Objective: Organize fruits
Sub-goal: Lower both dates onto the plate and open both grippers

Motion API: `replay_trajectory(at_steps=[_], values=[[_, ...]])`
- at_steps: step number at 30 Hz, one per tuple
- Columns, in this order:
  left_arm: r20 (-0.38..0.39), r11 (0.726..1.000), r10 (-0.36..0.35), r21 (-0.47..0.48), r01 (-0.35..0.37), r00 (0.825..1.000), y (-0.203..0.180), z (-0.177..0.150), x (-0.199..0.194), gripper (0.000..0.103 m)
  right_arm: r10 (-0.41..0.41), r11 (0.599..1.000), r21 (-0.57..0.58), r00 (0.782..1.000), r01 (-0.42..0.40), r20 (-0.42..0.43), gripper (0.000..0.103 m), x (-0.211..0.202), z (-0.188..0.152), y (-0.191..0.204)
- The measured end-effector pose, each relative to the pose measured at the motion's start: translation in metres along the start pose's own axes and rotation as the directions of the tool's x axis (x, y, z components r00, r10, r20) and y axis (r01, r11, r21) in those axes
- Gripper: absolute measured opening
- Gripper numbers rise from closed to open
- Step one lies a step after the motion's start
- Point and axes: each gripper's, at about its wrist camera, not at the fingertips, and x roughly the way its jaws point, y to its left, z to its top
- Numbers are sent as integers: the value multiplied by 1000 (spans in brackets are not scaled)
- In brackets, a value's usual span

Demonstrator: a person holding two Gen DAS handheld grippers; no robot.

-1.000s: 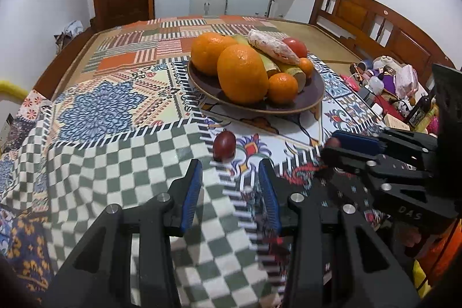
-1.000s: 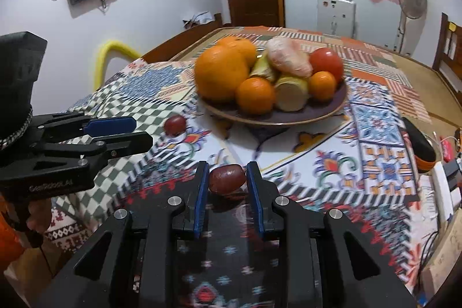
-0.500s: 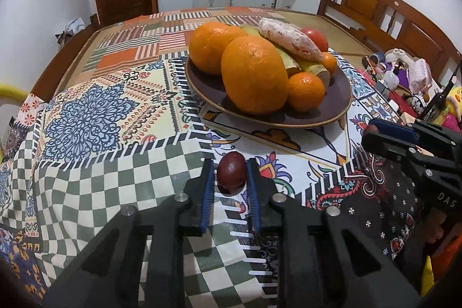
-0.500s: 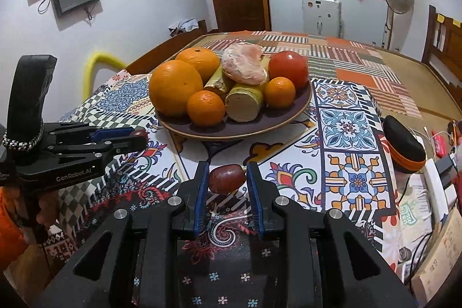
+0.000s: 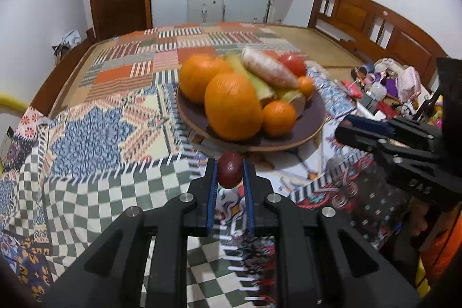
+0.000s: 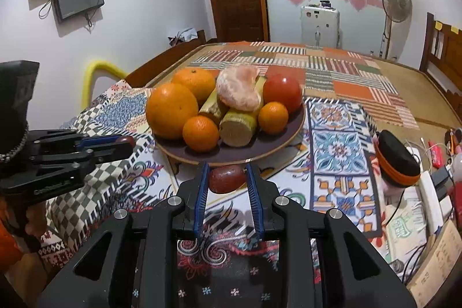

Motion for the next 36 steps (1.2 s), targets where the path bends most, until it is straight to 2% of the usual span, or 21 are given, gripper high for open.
replay_trajectory(at_steps=[9,16,25,27,31,36], values=[[71,999,-24,30,22,997,-21,31,-12,17,-15,1000,-10,999,16,43,24,-1,17,-5],[104,999,-24,47,20,994,-27,53,-6,17,-36,999,-32,998,38,52,24,8,28,-9],[89,997,-6,71,-1,996,-28,67,20,17,-60,997,-40,998,61,17,24,28,27,-23],[88,997,-2,74,-5,996,-28,70,25,17,-41,999,-34,999,41,2,25,31,28,-26],[83,997,10,72,-16,996,-27,76,37,17,-61,997,-48,998,61,-2,25,34,30,-27],[75,998,7,56,-11,997,-25,81,47,17,-47,998,-53,998,45,-39,25,40,31,-27]])
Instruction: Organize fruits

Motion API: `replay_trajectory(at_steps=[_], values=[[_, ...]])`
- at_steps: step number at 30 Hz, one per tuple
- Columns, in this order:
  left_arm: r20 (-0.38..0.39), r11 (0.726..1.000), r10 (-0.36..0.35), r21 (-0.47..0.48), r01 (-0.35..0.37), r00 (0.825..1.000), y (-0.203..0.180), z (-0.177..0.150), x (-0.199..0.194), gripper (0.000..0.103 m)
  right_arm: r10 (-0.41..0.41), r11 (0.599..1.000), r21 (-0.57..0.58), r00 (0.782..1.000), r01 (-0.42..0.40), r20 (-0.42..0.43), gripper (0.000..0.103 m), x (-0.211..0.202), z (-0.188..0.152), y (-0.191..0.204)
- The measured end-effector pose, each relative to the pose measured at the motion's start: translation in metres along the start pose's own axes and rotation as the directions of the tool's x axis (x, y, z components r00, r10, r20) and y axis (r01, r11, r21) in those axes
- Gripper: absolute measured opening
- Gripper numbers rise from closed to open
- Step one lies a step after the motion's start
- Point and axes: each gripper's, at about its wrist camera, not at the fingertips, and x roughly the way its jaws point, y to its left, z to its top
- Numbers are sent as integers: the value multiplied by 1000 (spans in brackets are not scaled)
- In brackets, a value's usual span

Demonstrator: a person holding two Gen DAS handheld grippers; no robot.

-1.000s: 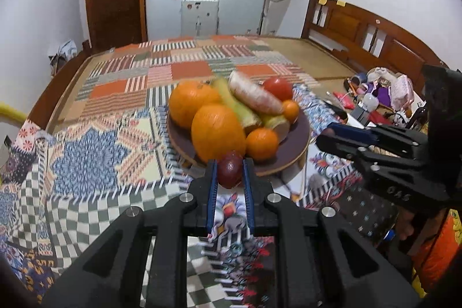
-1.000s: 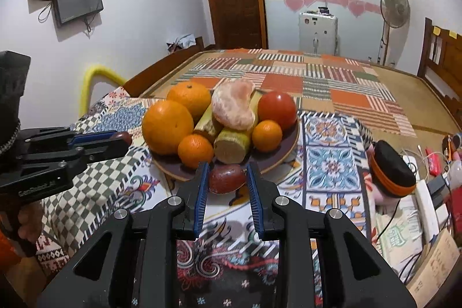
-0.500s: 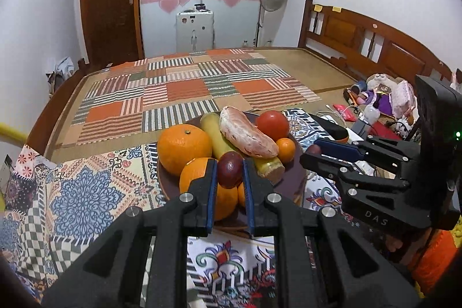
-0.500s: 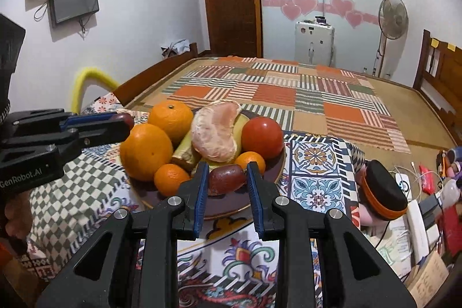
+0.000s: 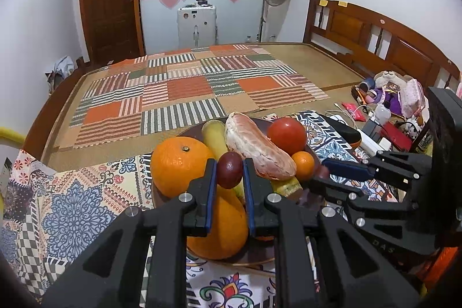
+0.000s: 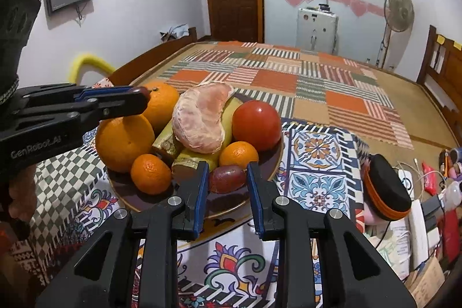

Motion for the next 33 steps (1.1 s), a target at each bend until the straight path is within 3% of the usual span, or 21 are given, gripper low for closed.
replay_trajectory(at_steps=[3,8,13,18,25,28,33], values=[[-4,1000,8,6,-8,1000,-1,-1,5,17,-7,1000,1,1000,7,-10,25,0,0,1],[-7,1000,15,13,-15,1000,-3,-3,8,19,-12,1000,23,1000,12,5,42,-3,1,-3],[-9,1000,11,2,-11,1000,-3,-2,8,26,-8,999,36,999,7,34,42,-11,3,-3],[20,1000,24,-8,-24,1000,-1,-2,-11,27,-15,999,48,996,11,86,42,-32,9,-2],[157,999,49,-25,-46,986,-4,-2,-89,27,-41,998,45,979,33,198,42,-90,19,15],[240,998,55,-35,-48,969,-9,-4,-135,27,-47,999,39,965,38,257,42,-120,21,27],[347,998,56,-43,-44,936,-21,-16,-202,27,-59,998,22,924,55,378,42,-178,17,57]])
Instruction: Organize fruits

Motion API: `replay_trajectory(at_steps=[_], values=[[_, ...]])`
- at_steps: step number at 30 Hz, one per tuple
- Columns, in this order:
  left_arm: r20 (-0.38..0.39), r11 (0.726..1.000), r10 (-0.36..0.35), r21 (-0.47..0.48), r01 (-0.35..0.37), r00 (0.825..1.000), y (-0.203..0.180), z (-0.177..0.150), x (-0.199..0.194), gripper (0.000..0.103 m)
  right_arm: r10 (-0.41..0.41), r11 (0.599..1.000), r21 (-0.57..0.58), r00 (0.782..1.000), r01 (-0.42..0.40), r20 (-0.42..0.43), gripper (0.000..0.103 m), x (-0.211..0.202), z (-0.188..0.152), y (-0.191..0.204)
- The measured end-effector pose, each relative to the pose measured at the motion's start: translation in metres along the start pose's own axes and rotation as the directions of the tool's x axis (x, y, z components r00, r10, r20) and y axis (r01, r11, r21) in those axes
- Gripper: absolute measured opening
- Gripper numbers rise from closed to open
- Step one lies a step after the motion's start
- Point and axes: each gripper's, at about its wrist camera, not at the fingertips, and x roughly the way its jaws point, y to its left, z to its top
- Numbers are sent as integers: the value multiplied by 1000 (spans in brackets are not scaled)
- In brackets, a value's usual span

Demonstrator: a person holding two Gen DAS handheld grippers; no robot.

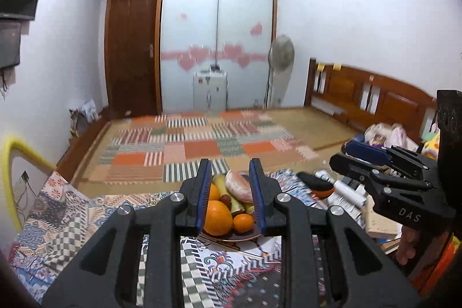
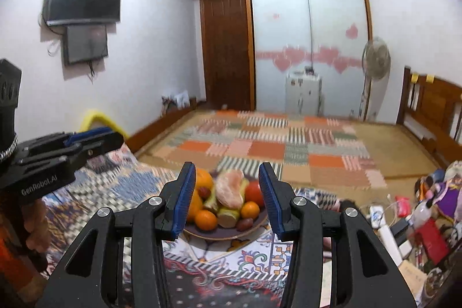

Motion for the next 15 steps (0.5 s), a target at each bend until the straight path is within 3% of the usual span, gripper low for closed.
replay_trajectory(at_steps=[4,10,15], values=[[71,1000,8,-2,-8,997,-6,3,-47,31,9,1000,10,997,-10,80,45,-36,7,15],[141,999,42,13,-45,989,-13,-5,-95,53,-6,1000,12,988,4,152,66,-68,8,33],[168,999,50,8,-52,984,-15,-11,-118,63,-32,999,13,984,30,175,81,-74,6,38]])
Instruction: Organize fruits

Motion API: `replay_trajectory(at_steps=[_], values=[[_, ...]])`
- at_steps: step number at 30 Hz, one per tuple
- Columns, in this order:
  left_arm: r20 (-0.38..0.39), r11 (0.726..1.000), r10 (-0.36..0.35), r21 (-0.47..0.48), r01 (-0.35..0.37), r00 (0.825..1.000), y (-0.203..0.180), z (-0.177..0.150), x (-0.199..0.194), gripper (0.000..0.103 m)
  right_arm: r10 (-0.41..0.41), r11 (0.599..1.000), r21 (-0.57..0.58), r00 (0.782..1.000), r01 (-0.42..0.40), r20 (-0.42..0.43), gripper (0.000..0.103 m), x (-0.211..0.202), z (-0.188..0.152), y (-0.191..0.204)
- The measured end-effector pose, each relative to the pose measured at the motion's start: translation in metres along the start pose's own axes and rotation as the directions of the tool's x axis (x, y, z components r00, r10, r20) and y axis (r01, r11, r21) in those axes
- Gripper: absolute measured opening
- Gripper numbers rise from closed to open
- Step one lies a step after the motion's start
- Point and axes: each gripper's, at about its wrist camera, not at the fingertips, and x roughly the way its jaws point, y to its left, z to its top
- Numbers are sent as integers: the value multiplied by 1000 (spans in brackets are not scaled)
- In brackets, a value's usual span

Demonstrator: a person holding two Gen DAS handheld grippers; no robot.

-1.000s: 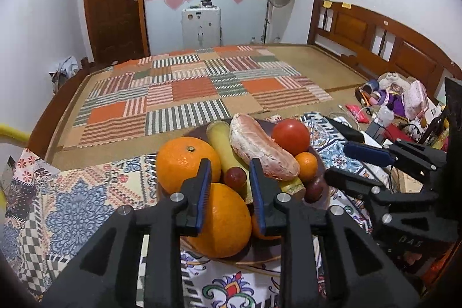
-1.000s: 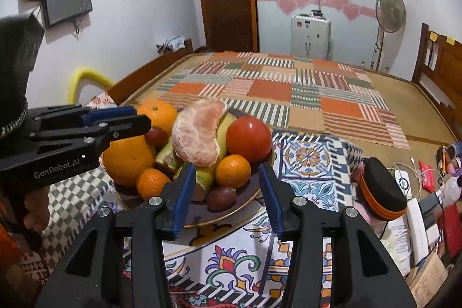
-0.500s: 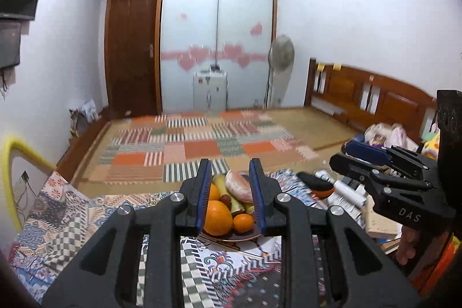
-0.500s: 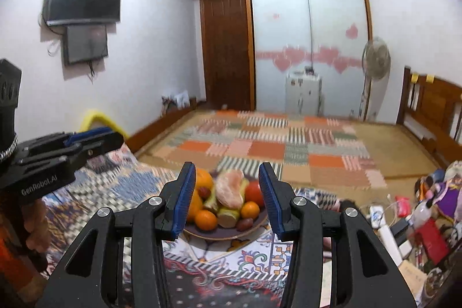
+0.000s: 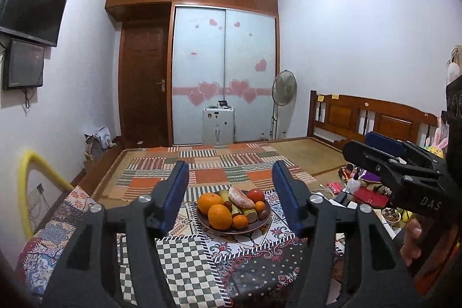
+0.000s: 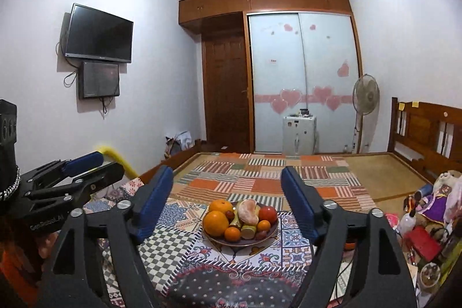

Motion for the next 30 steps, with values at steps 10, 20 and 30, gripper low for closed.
replay_trajectory(at_steps=[10,20,30], values=[[34,1000,25,-8,-25,999,3,-4,-24,82,-47,999,-5,998,47,30,102,-15,-6,3],[44,999,53,-9,-53,998,4,-8,-27,96,-49,999,-8,998,49,27,103,-18,-12,4],[51,997,71,0,-71,996,2,-10,-27,101,-49,999,2,998,49,29,103,-23,-14,4]])
